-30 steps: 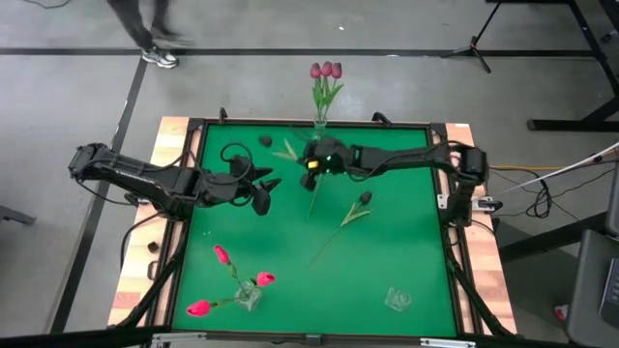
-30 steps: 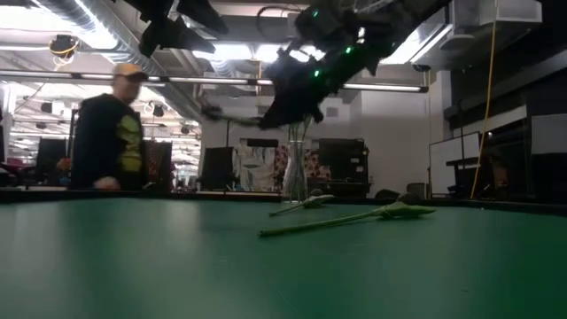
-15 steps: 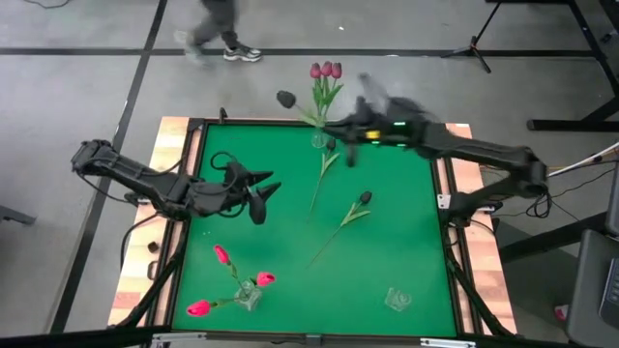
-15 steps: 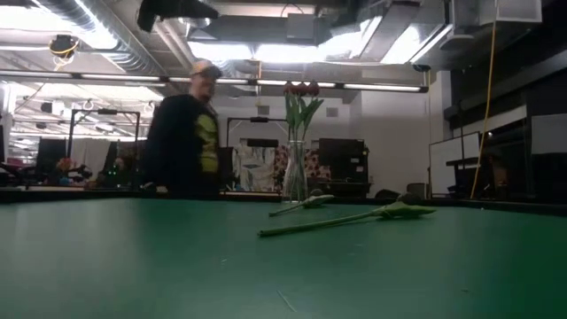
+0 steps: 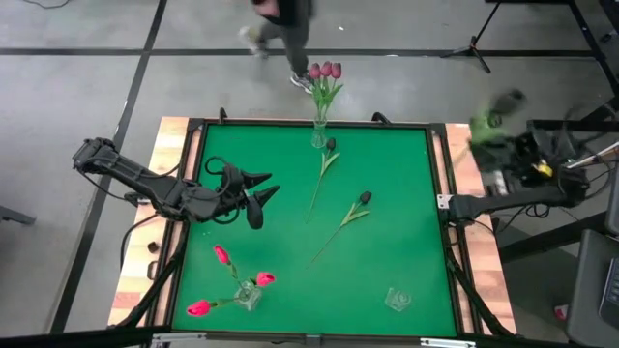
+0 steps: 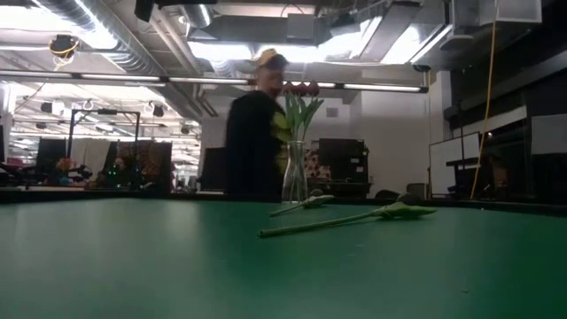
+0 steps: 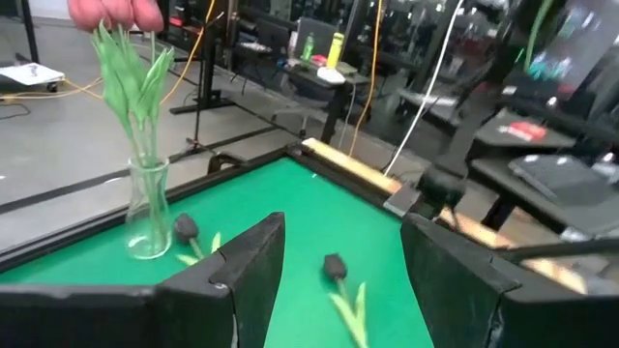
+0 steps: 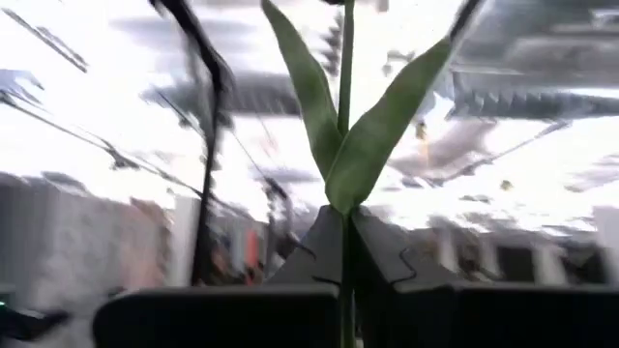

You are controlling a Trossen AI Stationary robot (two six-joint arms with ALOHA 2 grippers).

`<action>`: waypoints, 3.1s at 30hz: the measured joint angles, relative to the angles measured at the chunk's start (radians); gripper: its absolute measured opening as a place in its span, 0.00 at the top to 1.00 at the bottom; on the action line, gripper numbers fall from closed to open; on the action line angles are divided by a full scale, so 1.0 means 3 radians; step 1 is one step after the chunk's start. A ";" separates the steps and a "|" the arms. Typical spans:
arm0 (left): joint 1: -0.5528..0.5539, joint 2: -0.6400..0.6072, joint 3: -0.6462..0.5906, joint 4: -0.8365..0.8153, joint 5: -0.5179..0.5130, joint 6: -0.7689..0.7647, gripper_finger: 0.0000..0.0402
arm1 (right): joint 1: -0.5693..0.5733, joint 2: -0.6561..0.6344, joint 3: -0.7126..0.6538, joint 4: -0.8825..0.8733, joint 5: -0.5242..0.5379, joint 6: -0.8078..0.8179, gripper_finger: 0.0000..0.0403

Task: Sort flowers into vase by color
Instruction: Put the middle black tulip into the bottom right transparent vase

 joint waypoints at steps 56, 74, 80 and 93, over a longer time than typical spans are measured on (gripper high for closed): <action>0.0537 0.0671 0.0137 0.1517 0.2132 0.0080 0.49 | 0.2334 0.2256 -0.1886 0.4505 0.1614 -0.0959 0.99; 0.0906 0.2143 0.1436 0.1502 0.3375 0.0529 0.49 | 0.1581 0.2256 -0.1871 0.4528 0.1005 -0.0566 0.97; 0.0936 0.2528 0.1820 0.1490 0.3676 0.0543 0.49 | 0.1395 0.2256 -0.1762 0.4306 0.0751 -0.0418 0.97; 0.0905 0.2660 0.1986 0.1632 0.3607 0.0725 0.49 | 0.1377 0.2256 -0.1728 0.4228 0.0679 -0.0412 0.97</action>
